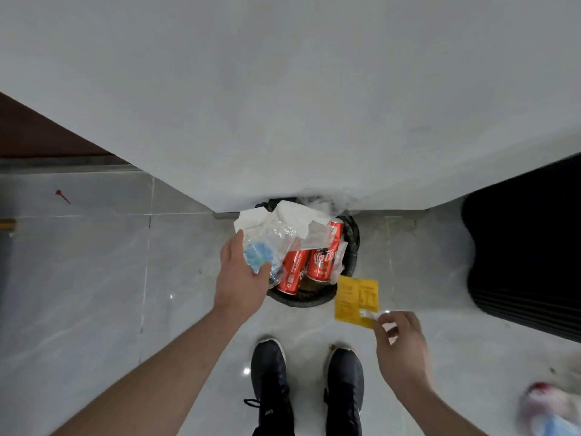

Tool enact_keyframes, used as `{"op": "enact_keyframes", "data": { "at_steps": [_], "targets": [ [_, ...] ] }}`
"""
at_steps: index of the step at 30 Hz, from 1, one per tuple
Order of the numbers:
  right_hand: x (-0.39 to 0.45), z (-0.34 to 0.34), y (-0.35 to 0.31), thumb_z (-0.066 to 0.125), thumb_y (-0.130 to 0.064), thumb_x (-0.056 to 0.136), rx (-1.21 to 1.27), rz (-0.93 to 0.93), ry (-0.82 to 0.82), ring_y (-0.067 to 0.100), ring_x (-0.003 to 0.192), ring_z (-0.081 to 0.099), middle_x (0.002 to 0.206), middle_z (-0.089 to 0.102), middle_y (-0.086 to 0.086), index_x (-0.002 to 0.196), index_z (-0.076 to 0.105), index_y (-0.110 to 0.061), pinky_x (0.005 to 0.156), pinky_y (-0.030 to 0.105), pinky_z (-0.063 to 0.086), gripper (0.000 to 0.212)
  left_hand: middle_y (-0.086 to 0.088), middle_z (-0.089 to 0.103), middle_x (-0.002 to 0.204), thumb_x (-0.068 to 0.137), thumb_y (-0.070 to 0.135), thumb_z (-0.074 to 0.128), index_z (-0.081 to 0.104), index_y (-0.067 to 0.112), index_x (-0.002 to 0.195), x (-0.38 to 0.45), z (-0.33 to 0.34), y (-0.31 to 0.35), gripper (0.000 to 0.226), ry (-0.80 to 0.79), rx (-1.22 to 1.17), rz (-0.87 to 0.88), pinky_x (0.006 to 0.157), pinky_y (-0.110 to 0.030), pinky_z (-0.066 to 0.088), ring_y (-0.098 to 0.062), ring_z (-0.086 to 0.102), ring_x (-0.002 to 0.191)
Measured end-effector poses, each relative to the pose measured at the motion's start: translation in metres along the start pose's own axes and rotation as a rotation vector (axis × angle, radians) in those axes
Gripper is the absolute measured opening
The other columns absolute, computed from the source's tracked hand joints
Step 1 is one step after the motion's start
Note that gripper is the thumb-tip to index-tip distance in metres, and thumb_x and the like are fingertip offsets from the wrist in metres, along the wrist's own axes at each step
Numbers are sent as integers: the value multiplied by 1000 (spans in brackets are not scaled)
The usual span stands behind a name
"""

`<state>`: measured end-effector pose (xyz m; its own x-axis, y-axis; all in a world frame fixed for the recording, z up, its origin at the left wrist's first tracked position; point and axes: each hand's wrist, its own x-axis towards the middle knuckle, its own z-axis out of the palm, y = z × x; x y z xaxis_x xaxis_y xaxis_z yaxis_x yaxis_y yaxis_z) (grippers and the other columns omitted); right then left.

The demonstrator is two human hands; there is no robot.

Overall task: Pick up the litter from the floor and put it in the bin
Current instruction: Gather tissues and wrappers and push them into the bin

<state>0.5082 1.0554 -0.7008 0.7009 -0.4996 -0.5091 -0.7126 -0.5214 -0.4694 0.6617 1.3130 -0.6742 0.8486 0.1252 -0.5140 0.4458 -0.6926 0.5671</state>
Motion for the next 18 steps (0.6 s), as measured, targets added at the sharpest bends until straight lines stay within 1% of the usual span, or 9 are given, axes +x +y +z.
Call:
{"op": "enact_keyframes", "data": {
  "at_steps": [3, 5, 7, 10, 11, 13, 15, 16, 18],
  "targets": [
    [13, -7, -57, 67, -30, 92, 31, -111, -21, -2, 75, 60, 100, 52, -16, 84, 59, -34, 61, 25, 46, 11, 2, 25, 155, 91, 21, 72, 26, 23, 155, -4, -2, -1, 79, 31, 7, -3, 92, -26, 41, -22, 55, 125],
    [26, -3, -89, 67, -33, 91, 8, -152, -34, -1, 72, 58, 98, 53, -15, 86, 61, -31, 59, 19, 41, 8, 3, 23, 156, 90, 22, 73, 26, 22, 154, -3, -4, -5, 80, 50, 7, -29, 90, -28, 42, -24, 56, 123],
    [39, 6, -114, 65, -31, 89, -3, -147, -62, -1, 70, 56, 97, 54, -13, 85, 62, -29, 58, 16, 37, 6, 2, 22, 157, 89, 23, 73, 25, 21, 154, -3, -4, -8, 81, 56, 6, -66, 91, -29, 42, -25, 56, 123],
    [56, 21, -137, 65, -33, 86, -24, -155, -91, 3, 72, 57, 101, 54, -11, 85, 60, -31, 61, 24, 42, 5, -1, 24, 156, 89, 25, 74, 27, 18, 154, -2, -5, -12, 80, 54, -15, -98, 96, -33, 46, -27, 56, 124],
    [59, 25, -140, 65, -36, 85, -50, -146, -96, 4, 73, 58, 104, 53, -11, 89, 59, -32, 62, 27, 44, 8, -1, 25, 155, 89, 26, 74, 28, 18, 152, -2, -5, -14, 79, 58, -28, -110, 95, -34, 47, -28, 58, 121],
    [60, 30, -142, 68, -45, 83, -82, -103, -115, 7, 75, 59, 108, 49, -12, 100, 57, -32, 65, 31, 50, 24, 1, 27, 153, 88, 31, 75, 32, 20, 149, -1, -5, -17, 75, 78, -38, -144, 89, -34, 49, -27, 62, 113],
    [54, 31, -140, 69, -45, 82, -86, -92, -136, 10, 75, 60, 110, 47, -11, 105, 55, -32, 67, 35, 56, 29, 4, 29, 150, 89, 35, 73, 39, 22, 140, -4, -4, -23, 63, 90, -26, -173, 84, -35, 53, -26, 64, 104],
    [49, 30, -138, 68, -42, 83, -84, -98, -143, 11, 75, 60, 112, 46, -10, 105, 55, -31, 67, 36, 57, 28, 5, 30, 149, 91, 36, 70, 44, 24, 132, -5, -3, -26, 49, 99, -5, -170, 83, -37, 55, -26, 64, 102],
    [40, 27, -132, 68, -35, 85, -107, -107, -152, 11, 76, 60, 115, 47, -9, 105, 55, -30, 60, 29, 51, 25, 6, 31, 148, 96, 34, 62, 54, 27, 111, -7, -2, -26, 19, 122, 41, -148, 83, -37, 53, -27, 60, 110]
  ]
}}
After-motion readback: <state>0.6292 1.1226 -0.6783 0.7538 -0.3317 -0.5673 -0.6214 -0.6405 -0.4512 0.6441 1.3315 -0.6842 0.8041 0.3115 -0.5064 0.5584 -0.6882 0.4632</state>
